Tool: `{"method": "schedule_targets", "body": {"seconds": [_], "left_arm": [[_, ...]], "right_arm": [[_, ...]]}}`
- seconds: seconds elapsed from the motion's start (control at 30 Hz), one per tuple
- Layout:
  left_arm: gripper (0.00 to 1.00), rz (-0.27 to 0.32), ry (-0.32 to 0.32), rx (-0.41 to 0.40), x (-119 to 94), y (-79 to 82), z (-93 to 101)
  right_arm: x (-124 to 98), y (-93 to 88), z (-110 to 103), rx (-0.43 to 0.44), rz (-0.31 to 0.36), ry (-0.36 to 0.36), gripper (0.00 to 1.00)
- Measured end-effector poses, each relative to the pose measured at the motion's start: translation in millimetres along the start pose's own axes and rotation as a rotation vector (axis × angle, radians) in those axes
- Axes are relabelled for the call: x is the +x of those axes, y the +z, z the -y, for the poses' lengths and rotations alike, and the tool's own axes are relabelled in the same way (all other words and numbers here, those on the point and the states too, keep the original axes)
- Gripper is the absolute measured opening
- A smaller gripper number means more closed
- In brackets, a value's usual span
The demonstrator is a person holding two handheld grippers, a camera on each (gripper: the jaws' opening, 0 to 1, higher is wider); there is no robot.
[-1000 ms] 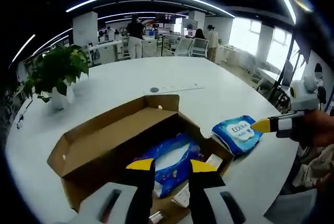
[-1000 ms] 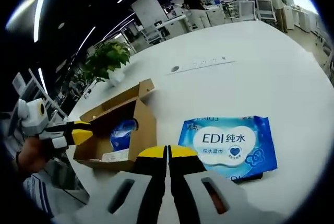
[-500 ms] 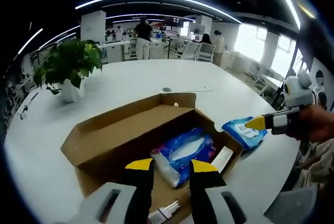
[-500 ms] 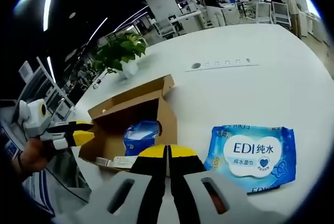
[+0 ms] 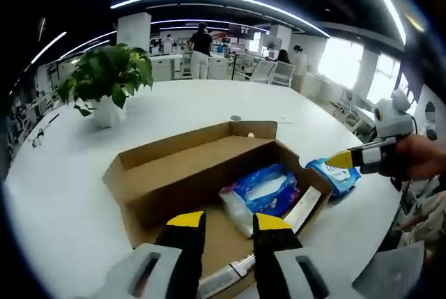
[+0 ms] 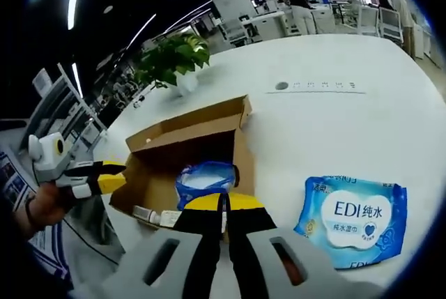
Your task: Operate the shoe box by opening the lid, removing the specified soft item, and placing it in the target area until the item is outside and the box remains undamaged.
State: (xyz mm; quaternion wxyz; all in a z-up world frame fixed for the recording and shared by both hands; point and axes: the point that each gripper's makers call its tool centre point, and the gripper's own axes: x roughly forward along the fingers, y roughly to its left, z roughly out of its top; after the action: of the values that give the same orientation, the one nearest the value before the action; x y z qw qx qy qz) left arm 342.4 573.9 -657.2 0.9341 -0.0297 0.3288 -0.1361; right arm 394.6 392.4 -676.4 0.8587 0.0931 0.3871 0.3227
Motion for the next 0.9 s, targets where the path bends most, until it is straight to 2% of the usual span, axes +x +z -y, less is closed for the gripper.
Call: {"method": "schedule_targets", "body": {"seconds": [0.27, 0.7, 0.9], "left_arm": [[0.27, 0.025, -0.024, 0.006, -4, -4.8, 3.7], [0.27, 0.026, -0.021, -0.019, -3, -13.5, -2.3], [0.28, 0.025, -0.032, -0.024, 1, -12.8, -1.5]], "right_arm": [[12, -4.7, -13, -0.081, -0.055, 0.029, 0.07], [33, -4.0, -29, -0.327, -0.156, 0.068, 0.18], [43, -6.0, -30, -0.372, -0.188, 0.079, 0.2]]}}
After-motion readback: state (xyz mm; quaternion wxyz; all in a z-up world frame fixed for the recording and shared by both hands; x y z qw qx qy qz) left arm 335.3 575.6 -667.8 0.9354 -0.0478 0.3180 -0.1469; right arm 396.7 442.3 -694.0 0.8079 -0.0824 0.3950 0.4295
